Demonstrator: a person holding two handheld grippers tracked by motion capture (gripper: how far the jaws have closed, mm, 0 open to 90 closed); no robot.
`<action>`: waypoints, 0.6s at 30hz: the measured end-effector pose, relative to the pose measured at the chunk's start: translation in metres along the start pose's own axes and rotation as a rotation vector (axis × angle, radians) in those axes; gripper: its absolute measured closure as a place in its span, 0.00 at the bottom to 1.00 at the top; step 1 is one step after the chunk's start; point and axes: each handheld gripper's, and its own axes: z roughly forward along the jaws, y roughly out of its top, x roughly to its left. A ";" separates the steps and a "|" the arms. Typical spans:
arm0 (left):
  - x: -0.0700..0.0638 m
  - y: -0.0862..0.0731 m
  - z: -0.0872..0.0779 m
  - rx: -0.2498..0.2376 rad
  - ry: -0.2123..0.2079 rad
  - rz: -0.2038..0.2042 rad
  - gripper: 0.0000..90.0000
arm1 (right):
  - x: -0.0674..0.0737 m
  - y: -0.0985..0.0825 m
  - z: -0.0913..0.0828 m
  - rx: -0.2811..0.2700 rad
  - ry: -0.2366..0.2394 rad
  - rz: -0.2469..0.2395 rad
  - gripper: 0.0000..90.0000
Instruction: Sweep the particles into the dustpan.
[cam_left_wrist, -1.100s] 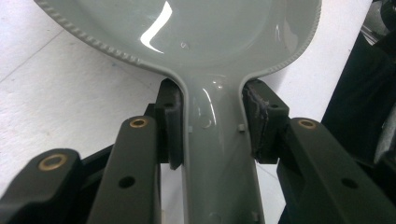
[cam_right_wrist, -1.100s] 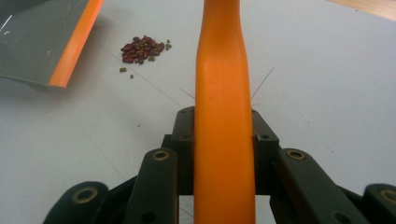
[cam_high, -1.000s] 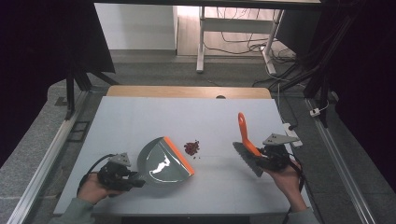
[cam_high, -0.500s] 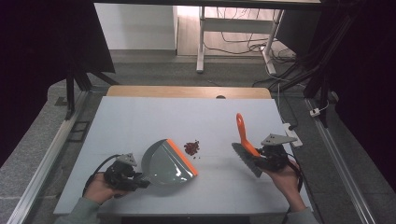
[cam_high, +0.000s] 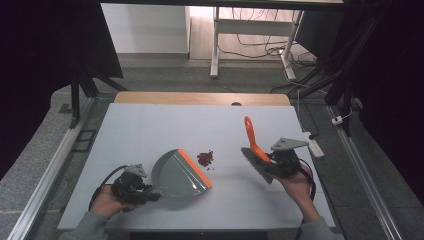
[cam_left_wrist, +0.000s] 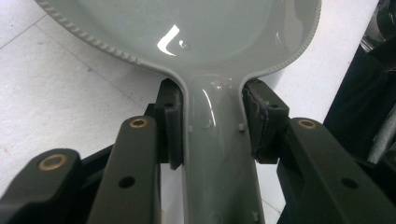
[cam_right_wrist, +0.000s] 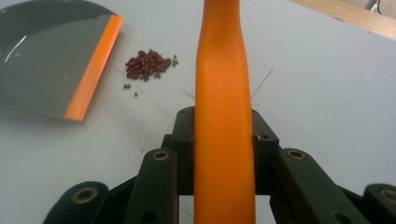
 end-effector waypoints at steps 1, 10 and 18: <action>0.000 0.000 0.000 0.000 0.000 -0.003 0.69 | 0.000 0.000 0.000 0.000 0.000 0.000 0.78; 0.001 0.002 0.003 0.015 -0.008 -0.015 0.69 | 0.001 0.031 0.035 -0.011 0.012 -0.004 0.78; 0.002 0.003 0.006 0.028 -0.020 -0.027 0.69 | 0.004 0.052 0.064 -0.008 0.011 0.005 0.78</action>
